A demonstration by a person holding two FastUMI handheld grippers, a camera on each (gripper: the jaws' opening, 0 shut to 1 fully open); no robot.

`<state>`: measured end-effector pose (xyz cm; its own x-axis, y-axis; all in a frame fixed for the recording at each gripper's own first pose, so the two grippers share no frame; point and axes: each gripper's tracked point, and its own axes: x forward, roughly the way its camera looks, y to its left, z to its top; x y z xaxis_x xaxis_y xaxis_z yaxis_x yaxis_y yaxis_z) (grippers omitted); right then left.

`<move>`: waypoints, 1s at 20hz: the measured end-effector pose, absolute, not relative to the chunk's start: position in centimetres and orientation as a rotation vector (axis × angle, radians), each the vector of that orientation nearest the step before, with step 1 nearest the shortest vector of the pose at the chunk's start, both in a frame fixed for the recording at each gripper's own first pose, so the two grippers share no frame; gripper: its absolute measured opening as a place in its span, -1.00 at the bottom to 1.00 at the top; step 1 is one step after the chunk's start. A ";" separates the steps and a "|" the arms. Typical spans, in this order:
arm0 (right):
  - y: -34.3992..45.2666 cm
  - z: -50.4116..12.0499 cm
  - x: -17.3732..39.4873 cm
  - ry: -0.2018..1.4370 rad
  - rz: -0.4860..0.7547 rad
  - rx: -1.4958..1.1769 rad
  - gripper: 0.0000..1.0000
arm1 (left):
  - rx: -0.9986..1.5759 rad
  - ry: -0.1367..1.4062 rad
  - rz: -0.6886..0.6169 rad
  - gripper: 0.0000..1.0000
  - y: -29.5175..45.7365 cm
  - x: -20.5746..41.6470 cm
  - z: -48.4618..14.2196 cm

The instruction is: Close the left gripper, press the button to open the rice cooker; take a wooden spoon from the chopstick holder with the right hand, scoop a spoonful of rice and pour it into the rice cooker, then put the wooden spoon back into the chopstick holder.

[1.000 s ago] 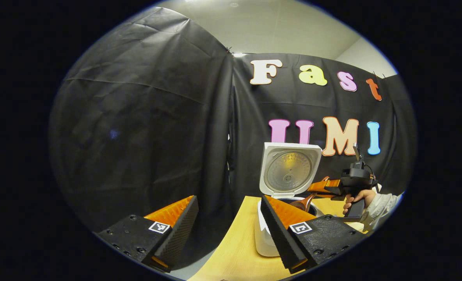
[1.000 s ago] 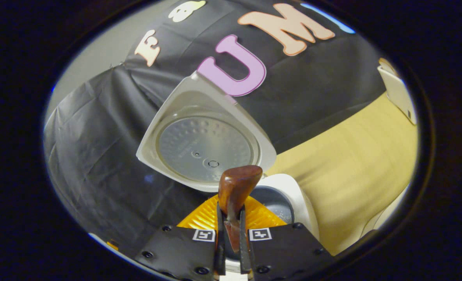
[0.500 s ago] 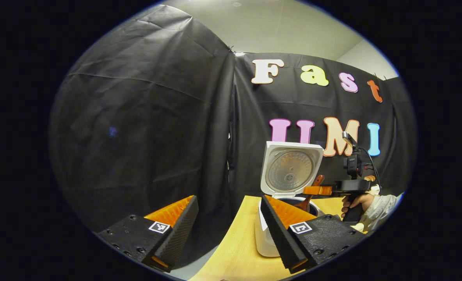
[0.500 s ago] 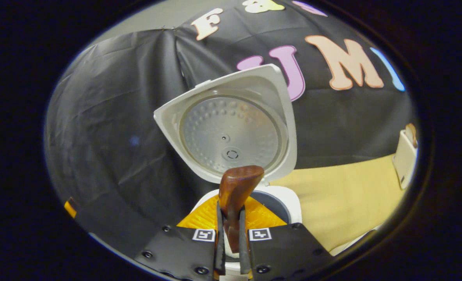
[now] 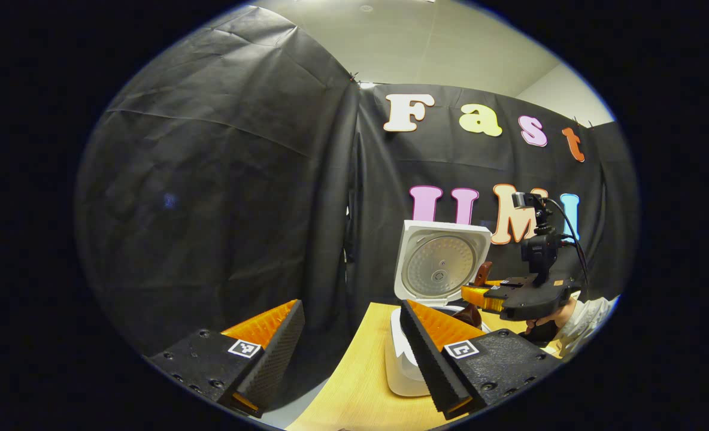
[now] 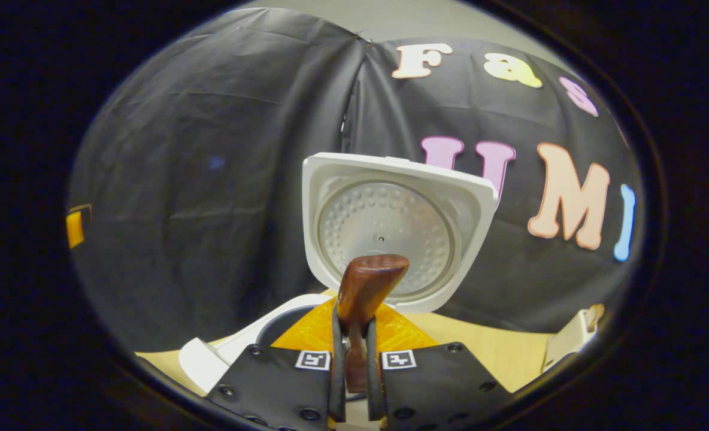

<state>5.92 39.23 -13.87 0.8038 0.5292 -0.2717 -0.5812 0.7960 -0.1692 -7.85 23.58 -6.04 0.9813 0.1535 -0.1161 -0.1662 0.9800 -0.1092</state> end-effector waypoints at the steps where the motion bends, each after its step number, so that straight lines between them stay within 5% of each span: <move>1: 39.2 -13.5 5.9 0.191 0.599 -0.276 -0.66 | -0.117 0.104 0.158 0.84 23.5 -7.8 -5.9; 20: 27.4 -4.2 5.6 0.154 0.520 0.057 -0.68 | -0.101 0.029 0.029 0.89 15.3 -3.6 -2.3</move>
<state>5.64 27.36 -4.18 0.8565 0.4989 -0.1322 -0.4903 0.8665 0.0937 -3.60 15.27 -2.27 0.9992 0.0270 -0.0300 -0.0299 0.9945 -0.1006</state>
